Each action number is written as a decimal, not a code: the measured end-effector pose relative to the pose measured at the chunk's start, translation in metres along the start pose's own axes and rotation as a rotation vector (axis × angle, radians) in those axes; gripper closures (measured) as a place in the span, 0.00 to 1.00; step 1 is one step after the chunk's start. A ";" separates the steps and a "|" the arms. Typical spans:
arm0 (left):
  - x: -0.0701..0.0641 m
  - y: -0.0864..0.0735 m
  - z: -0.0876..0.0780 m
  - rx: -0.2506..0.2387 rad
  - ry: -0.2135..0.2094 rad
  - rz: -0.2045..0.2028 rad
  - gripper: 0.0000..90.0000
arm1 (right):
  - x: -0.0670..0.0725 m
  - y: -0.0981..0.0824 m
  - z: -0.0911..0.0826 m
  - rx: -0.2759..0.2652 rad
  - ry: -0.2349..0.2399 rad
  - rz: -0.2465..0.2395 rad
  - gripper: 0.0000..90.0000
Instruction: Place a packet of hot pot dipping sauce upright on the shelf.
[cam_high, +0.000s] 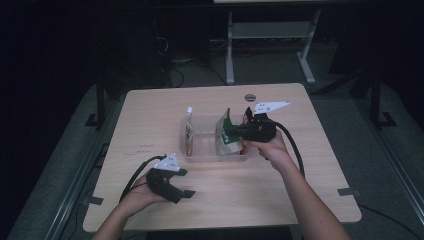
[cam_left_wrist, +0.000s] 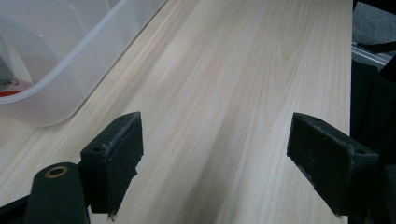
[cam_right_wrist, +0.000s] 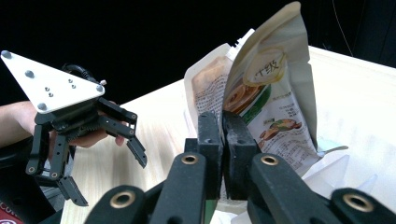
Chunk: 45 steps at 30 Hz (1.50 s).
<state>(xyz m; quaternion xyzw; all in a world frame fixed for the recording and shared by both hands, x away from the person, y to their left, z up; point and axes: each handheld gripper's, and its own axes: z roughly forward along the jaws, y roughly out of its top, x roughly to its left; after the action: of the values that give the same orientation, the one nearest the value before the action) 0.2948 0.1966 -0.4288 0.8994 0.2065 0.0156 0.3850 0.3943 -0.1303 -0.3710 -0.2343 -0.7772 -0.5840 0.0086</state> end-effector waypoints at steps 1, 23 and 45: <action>0.000 0.000 0.000 0.001 0.000 0.001 0.20 | 0.000 0.000 -0.001 0.001 0.000 0.002 0.94; 0.000 0.000 0.001 0.002 -0.008 0.014 0.19 | 0.017 0.004 -0.004 0.025 -0.097 -0.078 0.46; -0.009 0.007 -0.014 -0.038 -0.004 0.011 0.19 | 0.051 -0.028 -0.037 0.092 -0.168 -0.118 0.32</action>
<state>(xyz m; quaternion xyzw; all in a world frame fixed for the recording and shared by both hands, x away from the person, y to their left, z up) 0.2861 0.1988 -0.4130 0.8931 0.2004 0.0197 0.4024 0.3291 -0.1520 -0.3696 -0.2359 -0.8135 -0.5255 -0.0803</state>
